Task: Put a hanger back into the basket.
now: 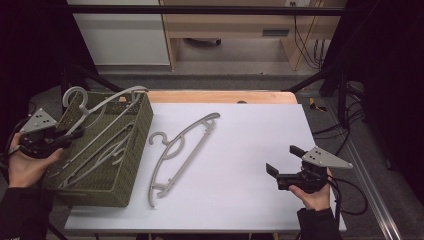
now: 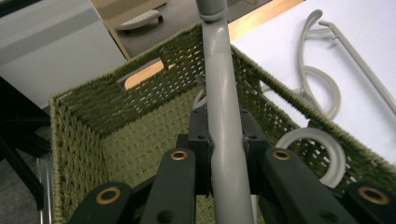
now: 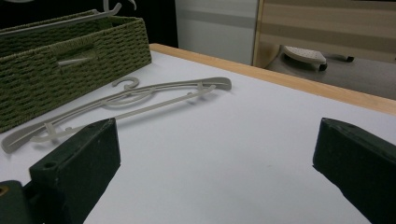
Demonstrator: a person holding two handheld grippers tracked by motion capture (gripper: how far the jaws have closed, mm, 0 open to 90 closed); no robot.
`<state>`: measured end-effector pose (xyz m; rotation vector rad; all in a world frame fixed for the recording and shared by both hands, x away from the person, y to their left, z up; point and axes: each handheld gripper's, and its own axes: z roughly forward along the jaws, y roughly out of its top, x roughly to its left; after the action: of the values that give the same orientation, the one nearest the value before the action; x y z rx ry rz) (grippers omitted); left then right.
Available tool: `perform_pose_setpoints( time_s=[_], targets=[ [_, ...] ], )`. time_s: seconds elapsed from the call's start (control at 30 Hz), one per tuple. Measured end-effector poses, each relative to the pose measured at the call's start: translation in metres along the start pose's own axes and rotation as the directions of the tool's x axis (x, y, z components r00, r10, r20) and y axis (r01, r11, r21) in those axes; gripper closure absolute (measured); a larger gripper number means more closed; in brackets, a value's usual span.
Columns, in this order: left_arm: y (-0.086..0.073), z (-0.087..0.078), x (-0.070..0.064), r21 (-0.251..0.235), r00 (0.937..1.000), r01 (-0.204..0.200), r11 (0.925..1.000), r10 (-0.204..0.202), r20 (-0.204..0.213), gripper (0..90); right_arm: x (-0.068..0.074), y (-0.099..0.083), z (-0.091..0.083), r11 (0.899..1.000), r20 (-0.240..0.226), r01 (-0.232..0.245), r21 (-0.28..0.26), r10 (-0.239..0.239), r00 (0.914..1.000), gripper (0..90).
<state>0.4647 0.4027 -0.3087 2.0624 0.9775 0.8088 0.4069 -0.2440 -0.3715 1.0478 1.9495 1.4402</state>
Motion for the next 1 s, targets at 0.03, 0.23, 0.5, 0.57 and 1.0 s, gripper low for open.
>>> perform_pose_setpoints(
  time_s=[0.03, 0.23, 0.5, 0.57, 1.0],
  targets=[
    [-0.002, 0.001, 0.002, 0.011, 1.0, -0.004, 0.9999, 0.004, -0.002, 79.5, 0.0, 0.0, 0.0, 1.0, -0.001, 0.0, 0.0, 0.0, 1.0, 1.0],
    [-0.011, 0.003, 0.009, 0.03, 0.9998, -0.009, 0.9995, 0.009, -0.015, 79.4, 0.0, 0.0, 0.001, 1.0, -0.001, 0.0, 0.003, 0.0, 1.0, 1.0],
    [-0.012, 0.003, 0.017, 0.053, 0.9986, -0.022, 0.9983, 0.025, -0.047, 79.4, 0.0, 0.0, 0.001, 1.0, -0.001, 0.0, 0.005, 0.0, 1.0, 1.0],
    [-0.01, 0.002, 0.017, 0.062, 0.9979, -0.038, 0.9973, 0.042, -0.049, 79.4, 0.0, -0.001, 0.001, 1.0, 0.0, -0.001, 0.005, 0.001, 1.0, 1.0],
    [-0.003, 0.017, 0.014, 0.094, 0.9936, -0.101, 0.9904, 0.105, -0.04, 79.4, 0.0, -0.001, 0.0, 1.0, -0.002, -0.004, 0.004, 0.004, 1.0, 1.0]
  ],
)
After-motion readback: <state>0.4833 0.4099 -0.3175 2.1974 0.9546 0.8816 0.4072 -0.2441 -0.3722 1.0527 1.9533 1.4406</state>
